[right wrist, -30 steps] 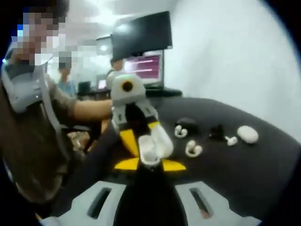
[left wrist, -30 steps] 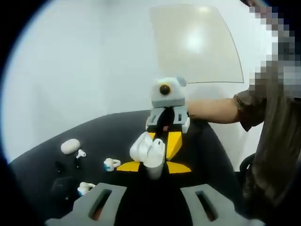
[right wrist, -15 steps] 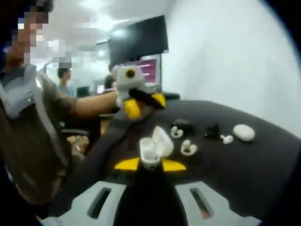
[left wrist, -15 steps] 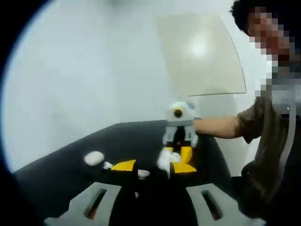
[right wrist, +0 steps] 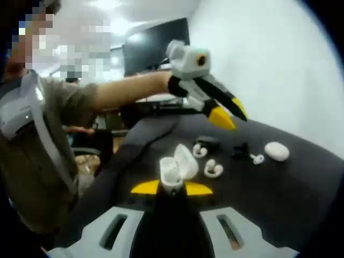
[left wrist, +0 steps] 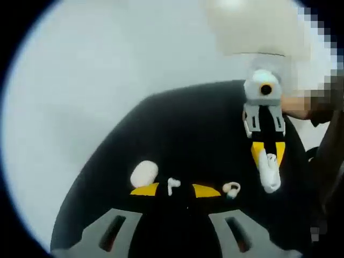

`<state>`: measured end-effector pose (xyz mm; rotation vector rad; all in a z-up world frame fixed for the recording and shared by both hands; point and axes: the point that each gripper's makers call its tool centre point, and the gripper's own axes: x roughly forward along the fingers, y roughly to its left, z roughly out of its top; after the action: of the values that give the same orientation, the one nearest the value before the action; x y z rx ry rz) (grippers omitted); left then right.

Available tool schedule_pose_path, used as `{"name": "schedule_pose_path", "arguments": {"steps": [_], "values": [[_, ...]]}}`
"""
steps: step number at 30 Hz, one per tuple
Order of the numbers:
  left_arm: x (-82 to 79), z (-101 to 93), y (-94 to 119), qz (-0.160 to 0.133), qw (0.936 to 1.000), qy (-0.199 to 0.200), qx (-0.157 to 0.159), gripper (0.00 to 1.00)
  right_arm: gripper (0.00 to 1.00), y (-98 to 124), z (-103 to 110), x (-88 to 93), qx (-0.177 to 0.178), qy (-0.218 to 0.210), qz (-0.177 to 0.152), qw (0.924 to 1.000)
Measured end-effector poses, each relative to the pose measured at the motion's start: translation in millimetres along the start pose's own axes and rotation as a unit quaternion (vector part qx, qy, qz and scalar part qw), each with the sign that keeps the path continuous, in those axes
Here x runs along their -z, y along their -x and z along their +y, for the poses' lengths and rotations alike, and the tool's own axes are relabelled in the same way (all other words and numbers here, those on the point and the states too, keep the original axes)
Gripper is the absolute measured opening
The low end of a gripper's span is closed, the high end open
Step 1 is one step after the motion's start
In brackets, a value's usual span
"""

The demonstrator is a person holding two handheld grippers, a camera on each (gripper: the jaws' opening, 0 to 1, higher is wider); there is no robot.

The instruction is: Pick up three earphones and place each one into its charging case using tactile feedback, ensure that each earphone is properly inserted and securely positioned inside the case.

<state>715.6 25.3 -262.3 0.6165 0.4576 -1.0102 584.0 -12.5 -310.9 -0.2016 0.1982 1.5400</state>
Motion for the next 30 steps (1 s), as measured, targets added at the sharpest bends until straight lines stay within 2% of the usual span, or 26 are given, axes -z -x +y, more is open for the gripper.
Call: {"name": "schedule_pose_path", "arguments": {"steps": [1, 3, 6, 9, 14, 16, 18, 20, 25, 28, 30], "values": [[0.6, -0.1, -5.3, 0.013, 0.9999, 0.001, 0.011, 0.14, 0.17, 0.1, -0.1, 0.2, 0.0, 0.001, 0.0, 1.0], [5.4, 4.8, -12.8, 0.041, 0.9991, -0.008, 0.009, 0.15, 0.17, 0.2, -0.4, 0.3, 0.001, -0.001, 0.001, 1.0], [17.3, 9.7, -25.6, 0.084, 0.9961, -0.012, 0.025, 0.17, 0.17, 0.2, -0.1, 0.6, 0.001, 0.002, 0.001, 1.0], [20.1, 17.5, -36.2, 0.095, 0.9948, -0.024, 0.025, 0.16, 0.17, 0.1, 0.0, 0.6, 0.001, 0.002, 0.001, 1.0], [33.8, 27.1, -41.5, 0.14, 0.9884, -0.04, 0.042, 0.09, 0.17, -0.4, 0.5, 0.3, 0.002, 0.006, 0.002, 1.0], [34.5, 32.0, -45.1, 0.143, 0.9882, -0.036, 0.039, 0.08, 0.17, -0.4, 0.8, 0.1, 0.002, 0.008, 0.002, 1.0], [35.4, 26.6, -48.7, 0.145, 0.9873, -0.026, 0.06, 0.08, 0.17, -0.4, 0.9, -0.1, 0.001, 0.007, 0.002, 1.0], [40.0, 21.0, -50.3, 0.158, 0.9838, -0.033, 0.078, 0.09, 0.17, -0.3, 1.2, -0.2, 0.001, 0.007, 0.002, 1.0], [40.7, 20.9, -53.6, 0.161, 0.9828, -0.036, 0.083, 0.08, 0.17, -0.1, 1.9, -0.3, 0.001, 0.011, 0.002, 0.9999], [39.3, 13.9, -53.2, 0.161, 0.9814, -0.019, 0.103, 0.07, 0.17, 0.2, 1.7, -0.3, 0.0, 0.009, 0.002, 1.0], [43.1, 10.4, -49.5, 0.173, 0.9784, -0.014, 0.111, 0.08, 0.17, 0.4, 1.9, -0.4, 0.0, 0.011, 0.001, 0.9999]]}}
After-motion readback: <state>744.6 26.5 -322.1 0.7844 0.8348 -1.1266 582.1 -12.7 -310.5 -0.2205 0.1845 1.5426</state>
